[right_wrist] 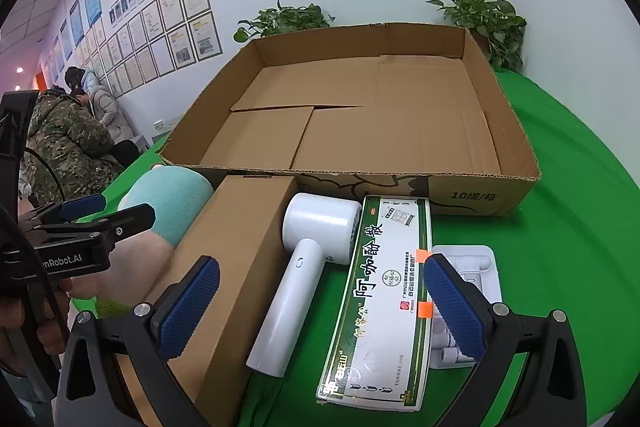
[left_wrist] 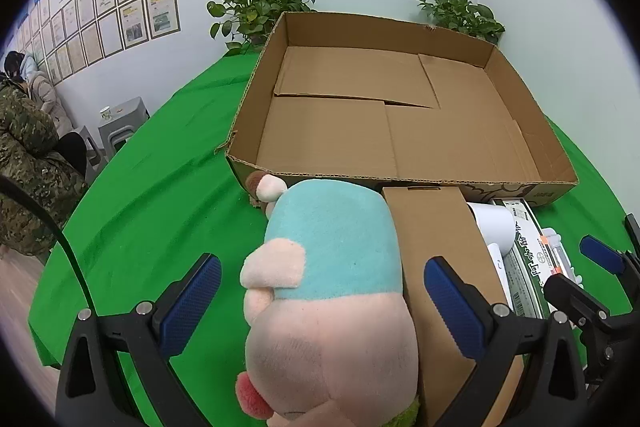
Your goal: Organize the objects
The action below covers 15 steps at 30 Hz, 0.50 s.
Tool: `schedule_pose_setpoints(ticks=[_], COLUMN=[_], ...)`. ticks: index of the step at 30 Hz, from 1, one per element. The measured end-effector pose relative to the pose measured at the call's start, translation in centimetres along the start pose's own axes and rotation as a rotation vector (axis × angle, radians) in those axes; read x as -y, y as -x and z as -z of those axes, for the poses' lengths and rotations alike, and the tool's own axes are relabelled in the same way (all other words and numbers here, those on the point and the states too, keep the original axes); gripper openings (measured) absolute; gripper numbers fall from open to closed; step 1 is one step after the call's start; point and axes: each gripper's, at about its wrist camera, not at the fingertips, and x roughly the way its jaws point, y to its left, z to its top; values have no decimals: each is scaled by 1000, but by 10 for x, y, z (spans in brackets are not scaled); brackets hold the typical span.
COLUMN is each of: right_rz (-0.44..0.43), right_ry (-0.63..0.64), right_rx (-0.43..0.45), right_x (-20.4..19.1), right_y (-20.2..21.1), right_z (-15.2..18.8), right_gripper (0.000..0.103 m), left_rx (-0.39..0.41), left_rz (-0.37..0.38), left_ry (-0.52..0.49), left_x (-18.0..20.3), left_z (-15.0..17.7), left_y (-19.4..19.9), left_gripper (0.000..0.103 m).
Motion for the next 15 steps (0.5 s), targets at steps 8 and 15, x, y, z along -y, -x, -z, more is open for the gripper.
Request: schedule_pose_setpoints(ticks=[8,15], right_rz=[13,15], right_ry=[-8,2], right_rx=[-26,29], right_x=[3,5], right_y=[-6,-10], right_z=[1,-2], right_gripper=[103,103], left_rx=[0,5], left_rz=[12,12], left_ry=[15,10], left_x=[-3,-4], left_z=[-1,-2], left_y=[-3,-3], left_gripper=[101,101])
